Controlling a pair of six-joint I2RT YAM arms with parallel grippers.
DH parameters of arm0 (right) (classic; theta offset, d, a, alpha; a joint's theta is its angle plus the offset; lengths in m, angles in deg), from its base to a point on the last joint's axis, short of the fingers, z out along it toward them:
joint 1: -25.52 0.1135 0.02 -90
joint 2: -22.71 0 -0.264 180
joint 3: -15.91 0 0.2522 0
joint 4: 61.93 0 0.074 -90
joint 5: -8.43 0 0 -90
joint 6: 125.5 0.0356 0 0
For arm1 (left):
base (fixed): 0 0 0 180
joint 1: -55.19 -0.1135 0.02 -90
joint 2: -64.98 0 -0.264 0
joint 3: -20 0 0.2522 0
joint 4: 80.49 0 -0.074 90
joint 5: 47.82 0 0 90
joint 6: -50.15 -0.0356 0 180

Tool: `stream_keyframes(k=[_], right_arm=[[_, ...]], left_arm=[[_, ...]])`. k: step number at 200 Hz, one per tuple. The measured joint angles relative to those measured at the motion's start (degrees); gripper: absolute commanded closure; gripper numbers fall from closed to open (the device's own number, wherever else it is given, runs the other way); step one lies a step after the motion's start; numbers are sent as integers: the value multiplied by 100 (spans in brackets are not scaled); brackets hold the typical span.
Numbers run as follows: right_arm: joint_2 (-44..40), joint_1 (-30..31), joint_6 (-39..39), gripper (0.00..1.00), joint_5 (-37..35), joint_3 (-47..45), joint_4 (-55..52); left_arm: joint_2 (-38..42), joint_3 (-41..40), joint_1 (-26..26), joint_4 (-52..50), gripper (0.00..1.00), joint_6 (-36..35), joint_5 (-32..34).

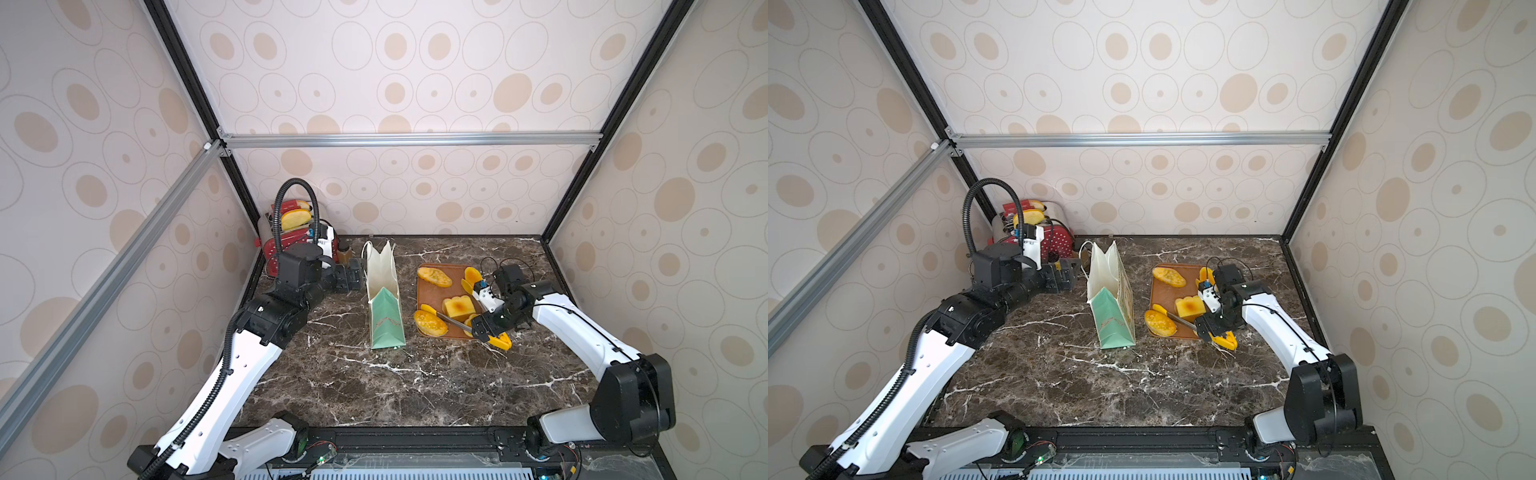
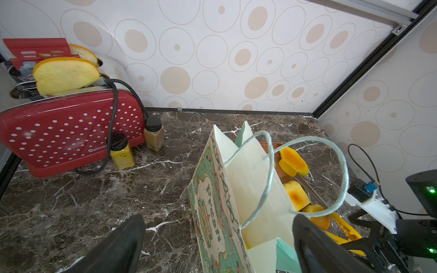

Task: Pack bread into a paper bag
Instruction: Pick up the clamp from the plate.

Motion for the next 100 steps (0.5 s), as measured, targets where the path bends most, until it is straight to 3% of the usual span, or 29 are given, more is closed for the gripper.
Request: stream_keyframes(k=[56,100], right_arm=[[404,-472,-175,0,-33,59,-61],[546,-494,-236,0,-9,87,-103]], left_arm=[[195,0,0,-37,1,-90,-170],[214,-2,0,-68,1,-205,-297]])
